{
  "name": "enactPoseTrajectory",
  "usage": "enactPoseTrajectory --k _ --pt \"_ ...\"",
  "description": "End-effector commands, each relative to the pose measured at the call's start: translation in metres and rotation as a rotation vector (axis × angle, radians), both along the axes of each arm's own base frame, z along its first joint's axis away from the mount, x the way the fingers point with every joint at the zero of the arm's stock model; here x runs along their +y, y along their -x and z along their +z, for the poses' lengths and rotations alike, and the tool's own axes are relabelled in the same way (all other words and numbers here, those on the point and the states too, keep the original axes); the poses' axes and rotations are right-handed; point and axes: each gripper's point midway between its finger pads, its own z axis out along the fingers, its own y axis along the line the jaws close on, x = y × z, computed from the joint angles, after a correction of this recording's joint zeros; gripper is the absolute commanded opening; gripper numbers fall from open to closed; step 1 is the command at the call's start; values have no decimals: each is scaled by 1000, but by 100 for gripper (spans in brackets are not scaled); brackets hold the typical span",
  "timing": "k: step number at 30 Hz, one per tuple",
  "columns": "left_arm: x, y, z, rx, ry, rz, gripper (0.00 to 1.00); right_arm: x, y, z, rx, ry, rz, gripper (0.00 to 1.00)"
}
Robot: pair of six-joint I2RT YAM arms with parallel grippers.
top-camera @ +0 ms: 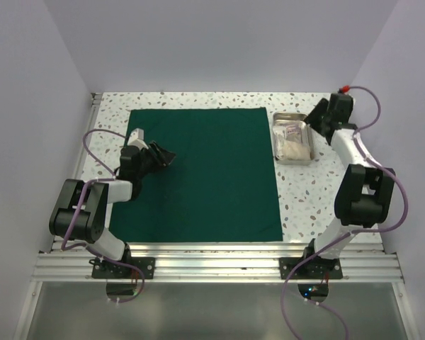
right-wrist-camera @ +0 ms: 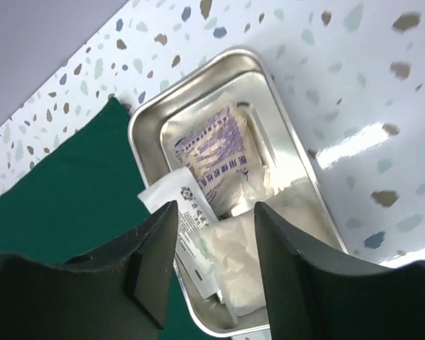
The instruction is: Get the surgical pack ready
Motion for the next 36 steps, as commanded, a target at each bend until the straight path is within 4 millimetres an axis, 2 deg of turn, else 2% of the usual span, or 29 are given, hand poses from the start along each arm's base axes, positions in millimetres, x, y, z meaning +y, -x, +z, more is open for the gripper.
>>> enactPoseTrajectory --k 1,2,3,4,6,9,12,16,18,23,28,32,35,36 --pt "-3 -9 24 -75 -18 -9 57 -14 -15 23 31 151 122 52" --pt "-4 -9 23 -75 -18 -10 57 -15 -19 20 49 165 137 54" --pt "-5 -9 25 -79 -18 -13 57 -18 -23 1 101 176 148 54" --pt "-9 -9 25 -81 -17 -21 57 -20 -27 5 115 199 168 54" --pt "-13 -9 25 -84 -23 -26 57 -24 -31 -8 151 228 183 56" --pt "-14 -8 25 -84 -27 -29 57 -30 -35 -9 161 281 212 61" --pt "-18 -8 25 -87 -32 -33 57 -36 -35 -15 180 332 233 62" --pt "-29 -6 15 -65 -31 -58 57 -34 -34 -33 240 351 303 61" --pt "-35 -5 16 -65 -18 -76 57 -35 -33 -47 275 353 312 60" --pt "-39 -5 15 -65 -20 -86 57 -41 -31 -70 328 357 290 56" --pt "-42 -5 13 -60 -24 -92 57 -44 -34 -85 370 345 286 54" --pt "-43 -5 7 -47 -24 -96 57 -47 -32 -95 390 329 283 45" --pt "-46 -5 6 -46 -23 -105 57 -46 -32 -98 392 306 281 32" --pt "-47 -5 6 -46 -23 -106 57 -45 -33 -98 391 302 279 22"
